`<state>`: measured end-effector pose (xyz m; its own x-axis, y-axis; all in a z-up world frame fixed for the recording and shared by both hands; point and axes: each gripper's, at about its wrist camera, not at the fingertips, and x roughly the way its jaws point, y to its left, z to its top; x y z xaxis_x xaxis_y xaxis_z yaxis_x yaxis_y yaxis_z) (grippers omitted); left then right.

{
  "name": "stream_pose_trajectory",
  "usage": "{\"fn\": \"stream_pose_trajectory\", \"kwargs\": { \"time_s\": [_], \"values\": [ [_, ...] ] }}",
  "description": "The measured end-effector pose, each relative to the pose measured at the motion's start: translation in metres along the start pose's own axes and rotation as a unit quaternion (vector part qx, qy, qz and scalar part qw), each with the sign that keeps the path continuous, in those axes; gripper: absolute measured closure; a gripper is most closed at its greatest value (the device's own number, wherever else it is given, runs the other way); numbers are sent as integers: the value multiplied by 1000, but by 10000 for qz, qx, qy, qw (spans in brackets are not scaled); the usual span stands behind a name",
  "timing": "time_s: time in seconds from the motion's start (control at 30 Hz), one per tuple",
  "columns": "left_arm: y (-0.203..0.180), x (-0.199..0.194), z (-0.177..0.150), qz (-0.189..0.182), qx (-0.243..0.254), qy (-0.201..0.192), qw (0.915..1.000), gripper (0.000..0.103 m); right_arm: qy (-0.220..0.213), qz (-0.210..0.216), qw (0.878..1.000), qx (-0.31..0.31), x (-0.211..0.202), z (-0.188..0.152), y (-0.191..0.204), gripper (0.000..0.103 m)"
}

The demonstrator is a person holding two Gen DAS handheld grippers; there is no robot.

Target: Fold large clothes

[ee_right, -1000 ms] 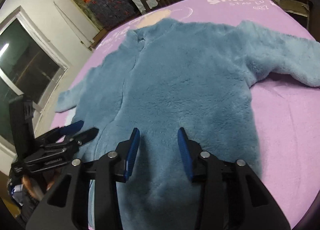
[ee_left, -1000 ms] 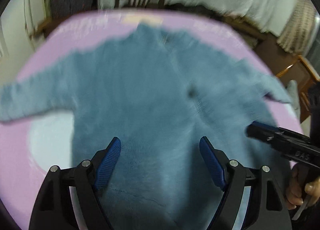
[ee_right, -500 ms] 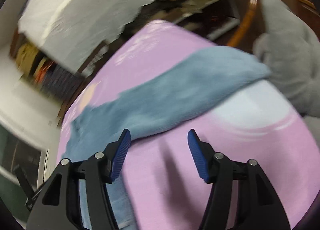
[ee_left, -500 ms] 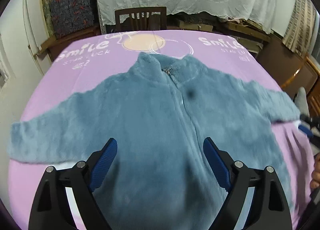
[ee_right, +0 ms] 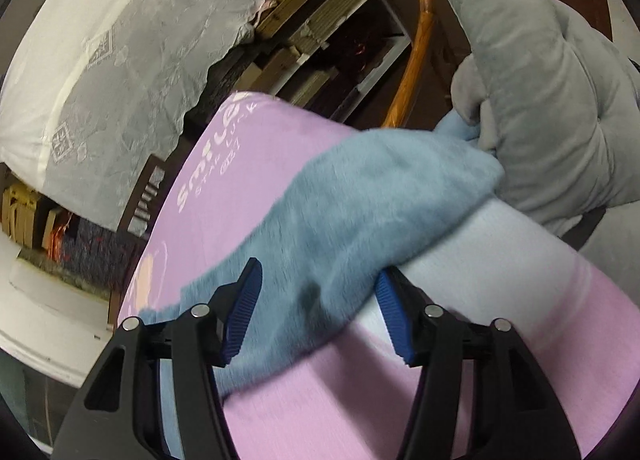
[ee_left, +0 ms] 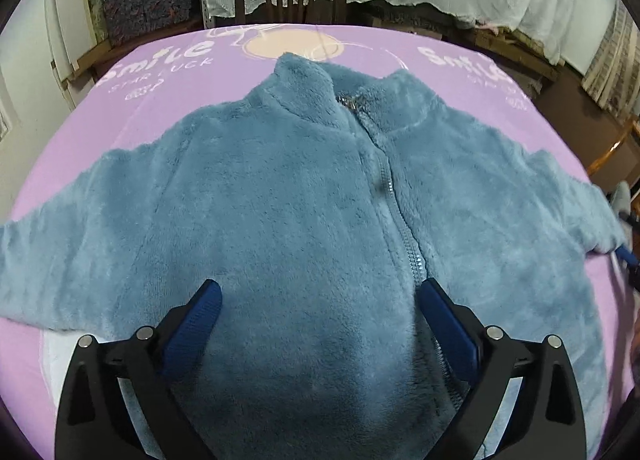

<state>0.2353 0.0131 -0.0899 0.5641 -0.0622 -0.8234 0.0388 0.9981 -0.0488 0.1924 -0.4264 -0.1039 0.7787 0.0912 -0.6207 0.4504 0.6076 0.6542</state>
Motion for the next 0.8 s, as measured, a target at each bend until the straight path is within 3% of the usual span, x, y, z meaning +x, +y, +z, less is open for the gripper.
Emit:
{"fn": "stream_pose_trajectory", "kwargs": {
  "time_s": [0.1,0.13,0.17,0.33,0.53,0.8],
  "values": [
    [-2,-1,-1,49,85,-18,10000,4,-164,-176,9996,-147,8,0,3,66],
    [-2,-3,-2,20,80,-58,9999,4,-167,-254,9994,-181,11,1,3,83],
    [-1,-5,-3,-16,65,-122,9999,4,-145,-313,9992,-196,16,4,4,94],
    [-4,-24,-4,-88,116,-571,9983,4,-319,-221,9982,-466,4,10,22,94],
    [-15,-36,-3,-40,341,-810,9961,4,-526,249,9885,-1397,-20,-10,102,94],
    [-12,-47,-1,-4,376,-1013,9942,4,-154,1003,9701,-2204,-28,-58,191,94]
  ]
}}
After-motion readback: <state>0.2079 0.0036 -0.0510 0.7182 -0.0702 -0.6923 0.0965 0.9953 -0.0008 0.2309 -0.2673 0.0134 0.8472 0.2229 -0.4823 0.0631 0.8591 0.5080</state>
